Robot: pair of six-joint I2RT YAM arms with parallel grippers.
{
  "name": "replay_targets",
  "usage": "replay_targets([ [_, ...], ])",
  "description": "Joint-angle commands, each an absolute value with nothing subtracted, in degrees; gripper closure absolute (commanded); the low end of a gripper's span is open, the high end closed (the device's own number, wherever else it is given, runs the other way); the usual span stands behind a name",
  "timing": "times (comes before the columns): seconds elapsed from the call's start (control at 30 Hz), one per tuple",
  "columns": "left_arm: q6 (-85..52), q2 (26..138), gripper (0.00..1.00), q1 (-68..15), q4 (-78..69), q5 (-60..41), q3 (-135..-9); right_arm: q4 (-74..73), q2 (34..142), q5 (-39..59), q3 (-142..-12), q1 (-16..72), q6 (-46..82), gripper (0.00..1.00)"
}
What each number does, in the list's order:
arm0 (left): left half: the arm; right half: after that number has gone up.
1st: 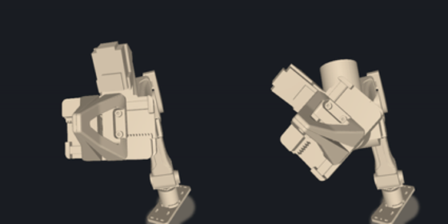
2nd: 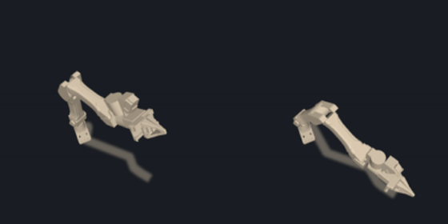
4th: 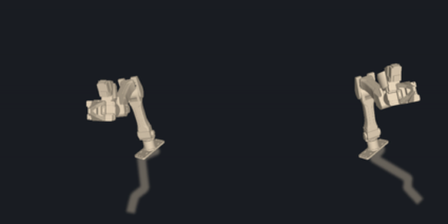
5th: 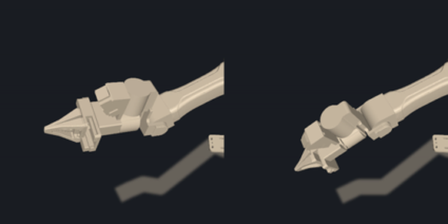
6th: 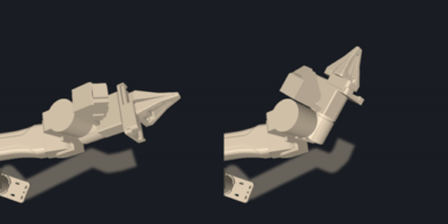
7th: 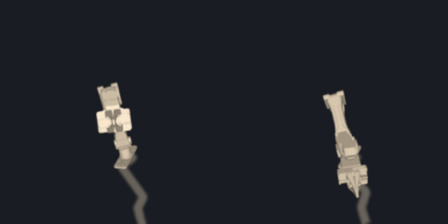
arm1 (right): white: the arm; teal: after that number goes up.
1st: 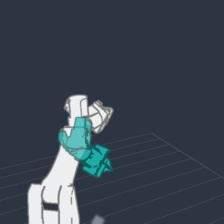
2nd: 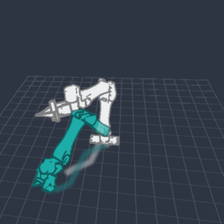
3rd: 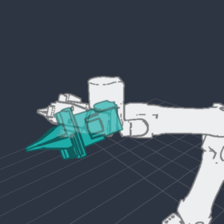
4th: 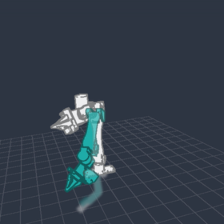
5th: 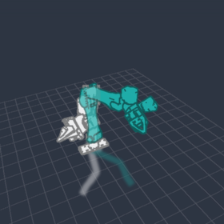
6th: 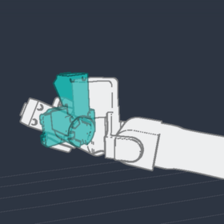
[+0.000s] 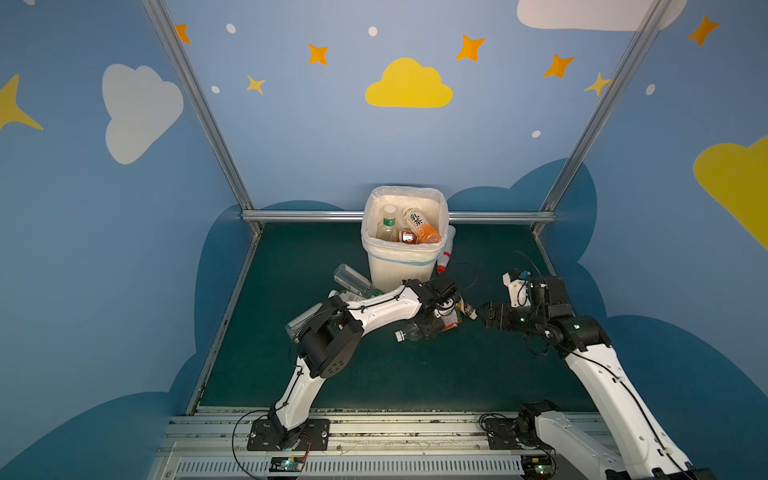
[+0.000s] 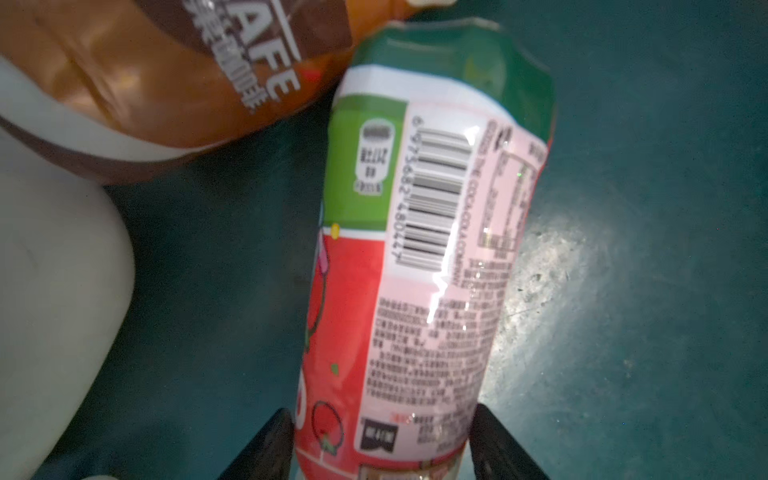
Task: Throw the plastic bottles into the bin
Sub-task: 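Close the left gripper on the red-green juice bottle and lift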
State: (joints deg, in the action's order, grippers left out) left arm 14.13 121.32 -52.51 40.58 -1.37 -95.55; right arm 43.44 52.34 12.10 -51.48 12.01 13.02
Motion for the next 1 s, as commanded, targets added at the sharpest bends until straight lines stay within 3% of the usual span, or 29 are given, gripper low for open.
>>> replay_targets([
  [0.0,13.62,124.4,0.31,-52.93,42.08,-2.46,-97.15,44.77,51.18,12.8,-51.99,11.55,12.71,0.05],
  [0.2,13.69,125.77,0.33,-53.3,42.53,-2.33,-98.39,45.55,49.93,12.39,-52.56,11.33,12.72,0.05],
  [0.43,12.84,123.05,0.42,-53.5,42.19,-2.31,-97.67,45.83,49.13,12.27,-52.82,11.07,12.87,0.05],
  [0.8,11.85,111.19,0.44,-55.66,44.08,-3.62,-98.02,46.55,48.19,11.91,-54.0,10.77,12.91,0.05],
  [0.97,12.34,103.76,0.44,-54.52,44.33,-1.49,-104.03,46.67,47.82,12.17,-55.41,10.76,13.1,0.05],
])
